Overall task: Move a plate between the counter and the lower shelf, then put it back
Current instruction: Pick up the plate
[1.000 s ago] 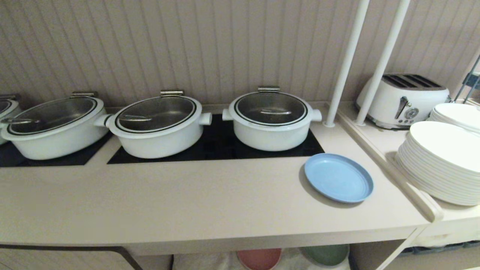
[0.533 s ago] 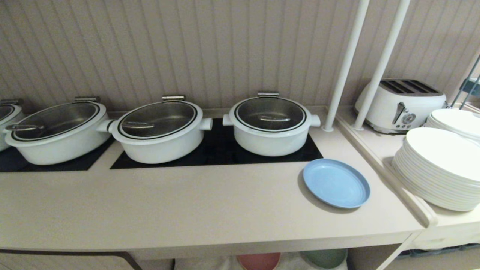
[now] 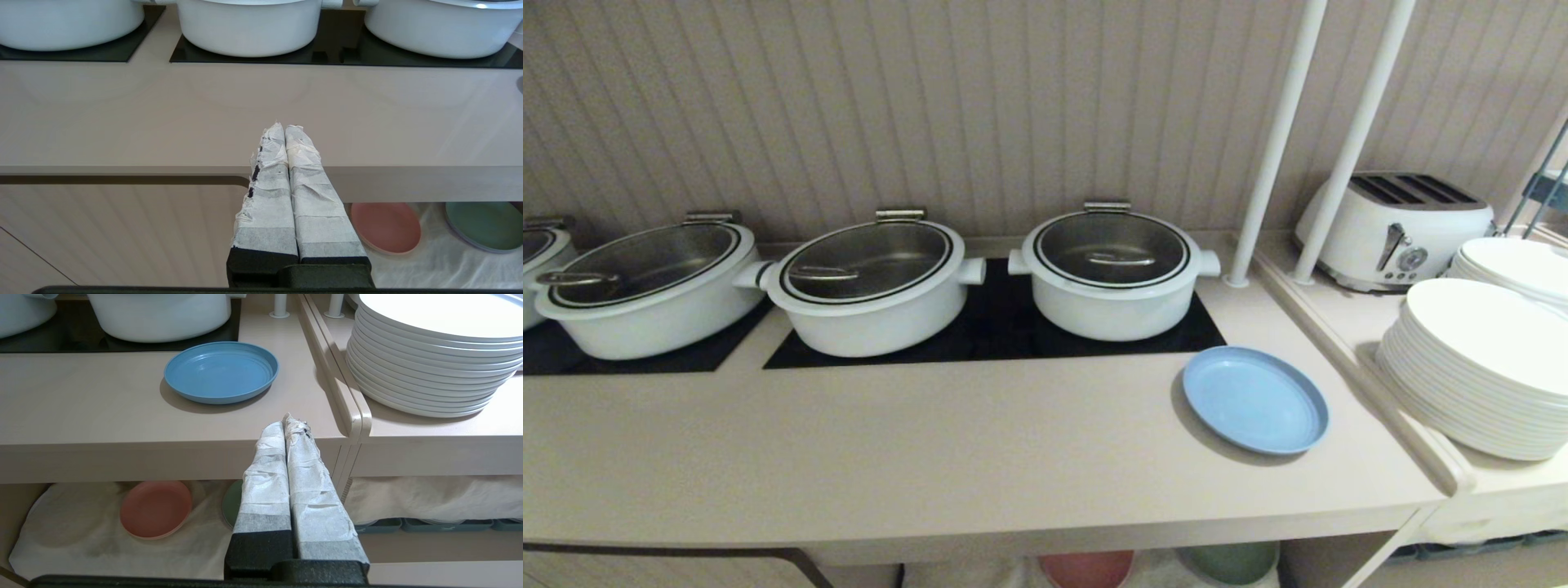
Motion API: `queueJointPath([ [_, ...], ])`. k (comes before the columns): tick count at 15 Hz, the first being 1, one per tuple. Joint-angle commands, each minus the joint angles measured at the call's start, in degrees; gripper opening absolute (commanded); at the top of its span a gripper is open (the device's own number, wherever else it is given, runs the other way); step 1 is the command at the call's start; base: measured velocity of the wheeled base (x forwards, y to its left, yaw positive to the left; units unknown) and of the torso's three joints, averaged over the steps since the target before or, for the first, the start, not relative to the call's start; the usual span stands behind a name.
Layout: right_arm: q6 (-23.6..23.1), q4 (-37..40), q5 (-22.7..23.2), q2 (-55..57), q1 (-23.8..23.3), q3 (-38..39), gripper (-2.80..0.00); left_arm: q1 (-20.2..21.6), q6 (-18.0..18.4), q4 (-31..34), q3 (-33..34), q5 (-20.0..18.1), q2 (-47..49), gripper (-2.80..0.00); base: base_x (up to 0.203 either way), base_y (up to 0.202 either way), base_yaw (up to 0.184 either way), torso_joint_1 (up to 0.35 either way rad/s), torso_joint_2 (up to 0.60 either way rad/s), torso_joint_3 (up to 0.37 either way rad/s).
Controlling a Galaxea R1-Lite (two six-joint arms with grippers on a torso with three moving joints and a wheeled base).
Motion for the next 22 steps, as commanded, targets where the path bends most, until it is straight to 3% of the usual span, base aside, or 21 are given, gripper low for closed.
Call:
queueJointPath([
  [1,-0.03,0.01,0.02,0.00,0.01,-0.01,-2.80,0.00,-0.04,-0.01,0.00,0.03,-0.02,-2.80,0.000,0.000,0.000,0.000,0.00,0.000],
  [12,-3.19,1.00,0.23,0.00,-0.03,-0.49,-2.80,0.00,-0.04,-0.01,0.00,0.03,-0.02,-2.80,0.000,0.000,0.000,0.000,0.00,0.000],
  [18,-2.33,8.69,3.38,1.64,0.01,-10.31,-2.80,0.00,-0.04,-0.01,0.00,0.03,-0.02,-2.80,0.000,0.000,0.000,0.000,0.00,0.000],
  [22,-2.32,8.79,3.94,8.39,0.11,-14.76,-2.80,0.00,-0.04,-0.01,0.00,0.03,-0.02,-2.80,0.000,0.000,0.000,0.000,0.00,0.000],
])
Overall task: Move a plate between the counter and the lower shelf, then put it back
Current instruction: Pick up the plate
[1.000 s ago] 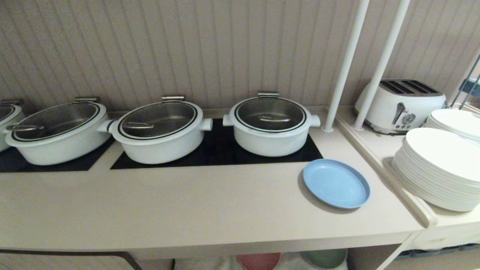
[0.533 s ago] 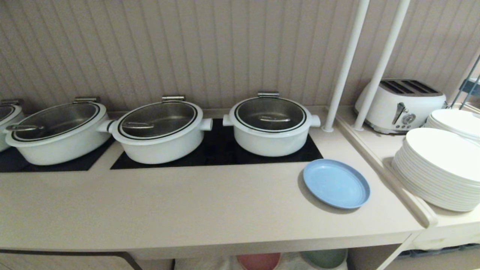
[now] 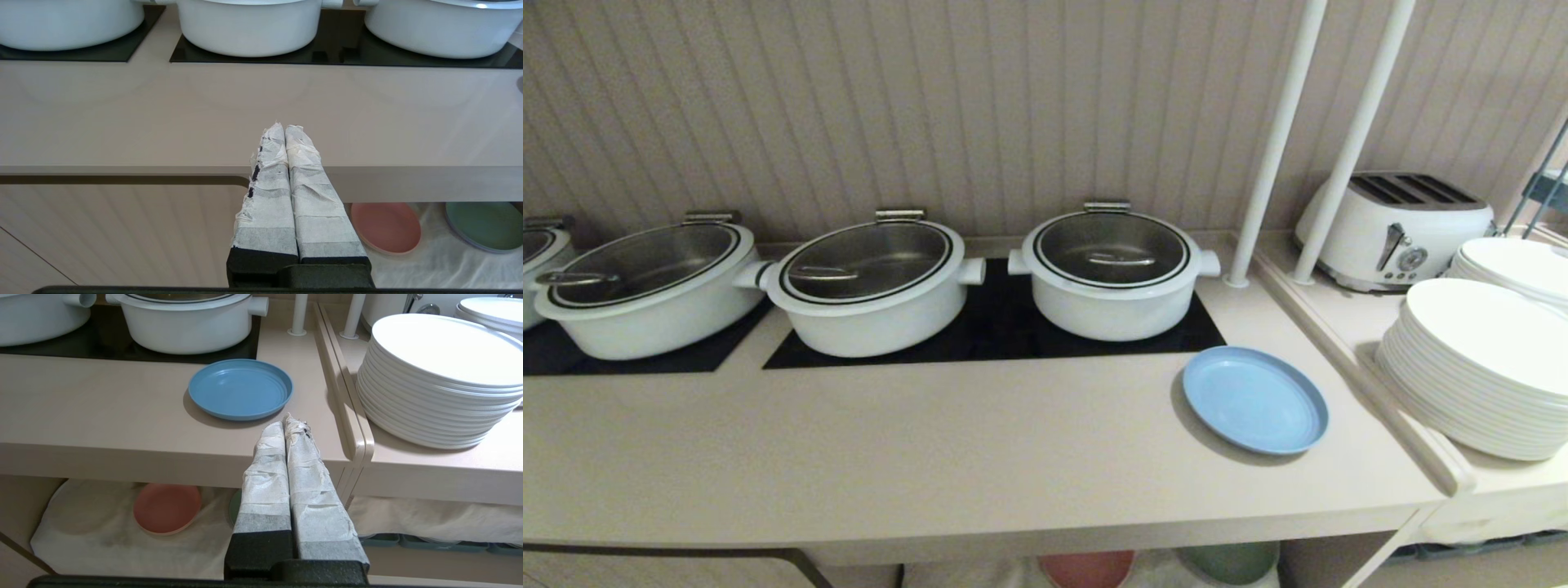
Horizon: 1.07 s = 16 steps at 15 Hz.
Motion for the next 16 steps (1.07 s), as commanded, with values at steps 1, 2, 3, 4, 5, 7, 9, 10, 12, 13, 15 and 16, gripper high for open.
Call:
queueJointPath([
  [1,-0.06,-0.20,-0.02,6.10,0.40,-2.75,-2.80,0.00,-0.03,-0.01,0.00,0.02,-0.02,-2.80,0.000,0.000,0.000,0.000,0.00,0.000],
  [2,-0.06,-0.26,-0.03,8.34,1.05,-4.01,-2.80,0.00,-0.03,-0.01,0.00,0.02,-0.02,-2.80,0.000,0.000,0.000,0.000,0.00,0.000],
  [3,-0.06,-0.28,-0.04,10.63,1.82,-5.12,-2.80,0.00,-0.03,-0.01,0.00,0.02,-0.02,-2.80,0.000,0.000,0.000,0.000,0.00,0.000],
  [4,-0.02,-0.37,-0.04,13.32,2.74,-6.25,-2.80,0.00,-0.03,-0.01,0.00,0.02,-0.02,-2.80,0.000,0.000,0.000,0.000,0.00,0.000],
  [5,0.35,-0.76,-0.04,16.13,3.44,-7.32,-2.80,0.00,-0.03,-0.01,0.00,0.02,-0.02,-2.80,0.000,0.000,0.000,0.000,0.00,0.000],
  [7,1.41,-2.37,-0.04,22.08,4.06,-8.67,-2.80,0.00,-0.03,-0.01,0.00,0.02,-0.02,-2.80,0.000,0.000,0.000,0.000,0.00,0.000],
  [9,1.83,-3.51,-0.11,27.56,4.19,-9.89,-2.80,0.00,-0.03,-0.01,0.00,0.02,-0.02,-2.80,0.000,0.000,0.000,0.000,0.00,0.000],
  [10,1.97,-3.70,-0.20,30.59,4.18,-10.72,-2.80,0.00,-0.03,-0.01,0.00,0.02,-0.02,-2.80,0.000,0.000,0.000,0.000,0.00,0.000],
  [12,2.37,-3.92,-1.05,37.84,3.17,-12.09,-2.80,0.00,-0.03,-0.01,0.00,0.02,-0.02,-2.80,0.000,0.000,0.000,0.000,0.00,0.000],
  [13,2.61,-4.04,-1.51,42.13,2.01,-13.03,-2.80,0.00,-0.03,-0.01,0.00,0.02,-0.02,-2.80,0.000,0.000,0.000,0.000,0.00,0.000],
  [15,3.74,-3.82,-1.89,50.94,-0.77,-16.06,-2.80,0.00,-0.03,-0.01,0.00,0.02,-0.02,-2.80,0.000,0.000,0.000,0.000,0.00,0.000],
  [16,4.28,-3.61,-1.94,54.82,-1.72,-17.72,-2.80,0.00,-0.03,-0.01,0.00,0.02,-0.02,-2.80,0.000,0.000,0.000,0.000,0.00,0.000],
])
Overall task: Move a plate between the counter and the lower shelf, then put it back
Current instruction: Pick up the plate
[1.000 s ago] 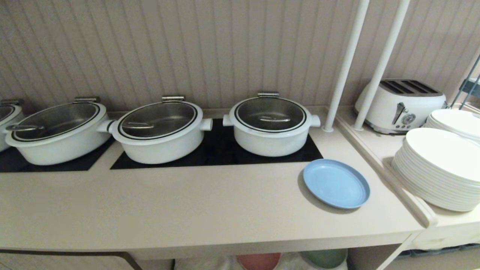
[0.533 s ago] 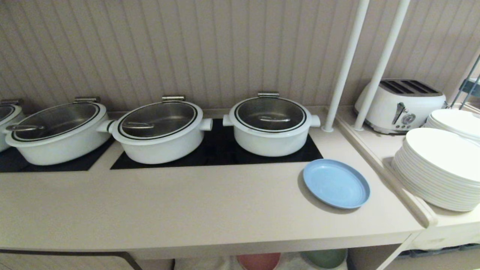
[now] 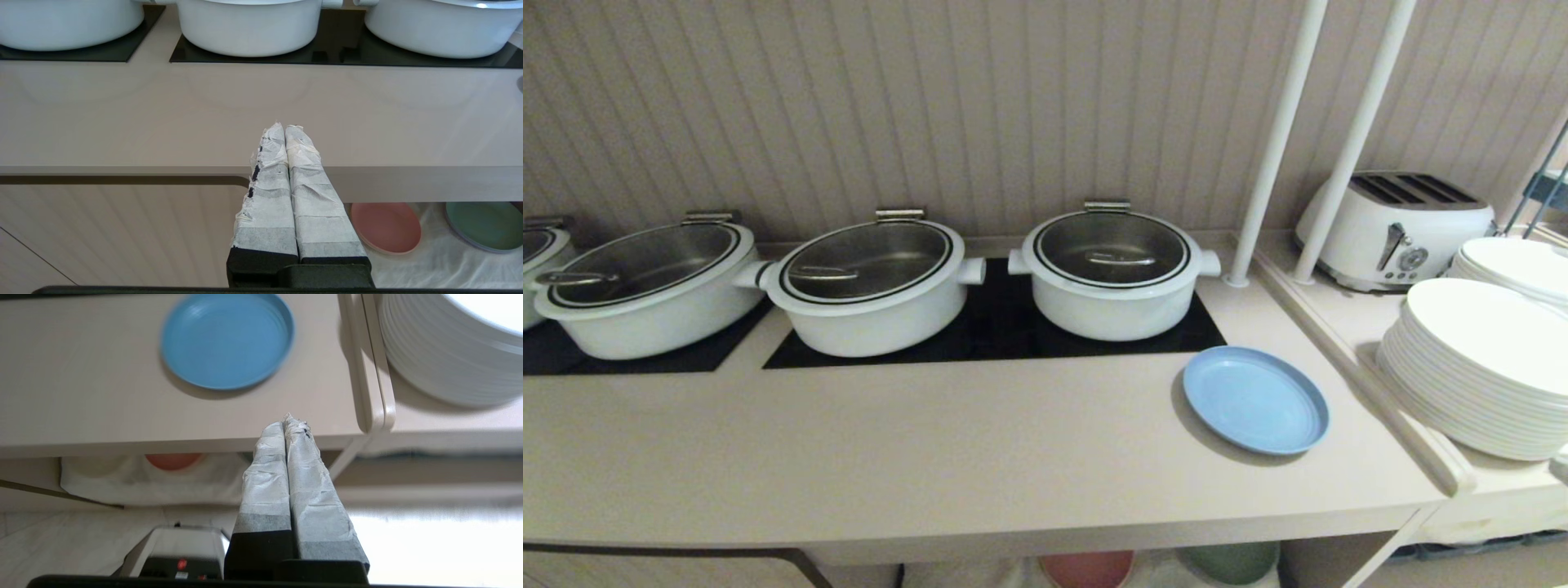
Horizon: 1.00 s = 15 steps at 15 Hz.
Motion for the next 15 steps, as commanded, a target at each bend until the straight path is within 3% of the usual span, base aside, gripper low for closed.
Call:
queueJointPath([
  [1,0.84,0.36,0.03,14.12,-2.26,-3.93,-2.80,0.00,-0.06,-0.01,0.00,0.03,-0.02,-2.80,0.000,0.000,0.000,0.000,0.00,0.000],
  [9,6.91,2.11,0.16,42.17,-3.21,-20.00,-2.80,0.00,-0.06,-0.01,0.00,0.03,-0.02,-2.80,0.000,0.000,0.000,0.000,0.00,0.000],
  [15,6.18,5.80,2.67,47.93,1.23,-23.68,-2.80,0.00,-0.06,-0.01,0.00,0.03,-0.02,-2.80,0.000,0.000,0.000,0.000,0.00,0.000],
])
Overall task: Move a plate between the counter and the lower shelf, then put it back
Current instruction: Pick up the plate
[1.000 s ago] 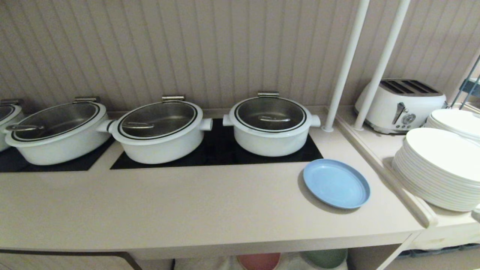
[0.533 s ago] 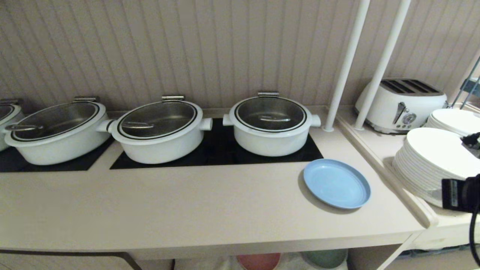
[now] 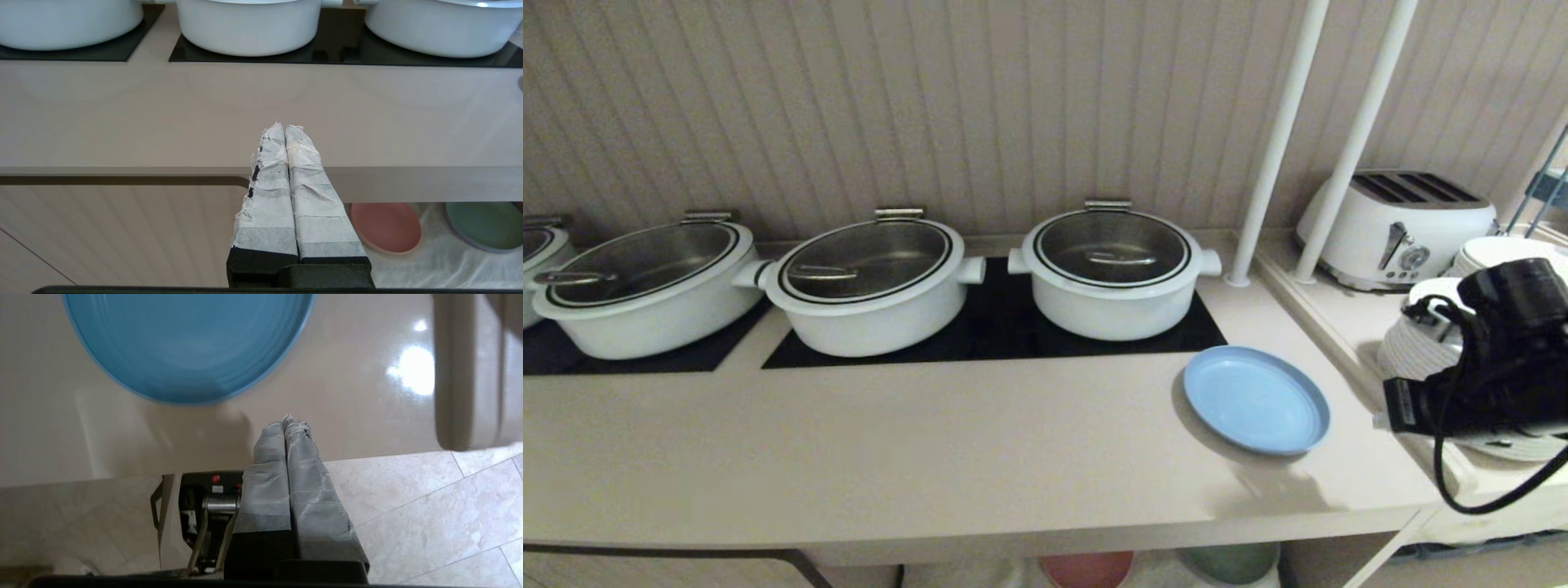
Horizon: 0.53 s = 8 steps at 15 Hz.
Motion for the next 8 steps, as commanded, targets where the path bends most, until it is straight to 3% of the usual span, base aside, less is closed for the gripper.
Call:
queueJointPath([
  [1,-1.70,0.34,0.33,3.52,1.52,-2.15,-2.80,0.00,-0.05,-0.01,0.00,0.02,-0.02,-2.80,0.000,0.000,0.000,0.000,0.00,0.000],
  [3,-4.78,0.52,0.26,4.74,2.34,-3.47,-2.80,0.00,-0.05,-0.01,0.00,0.02,-0.02,-2.80,0.000,0.000,0.000,0.000,0.00,0.000],
  [8,-5.35,8.00,0.18,6.67,2.30,-12.37,-2.80,0.00,0.04,-0.01,0.00,0.02,-0.02,-2.80,0.000,0.000,0.000,0.000,0.00,0.000],
])
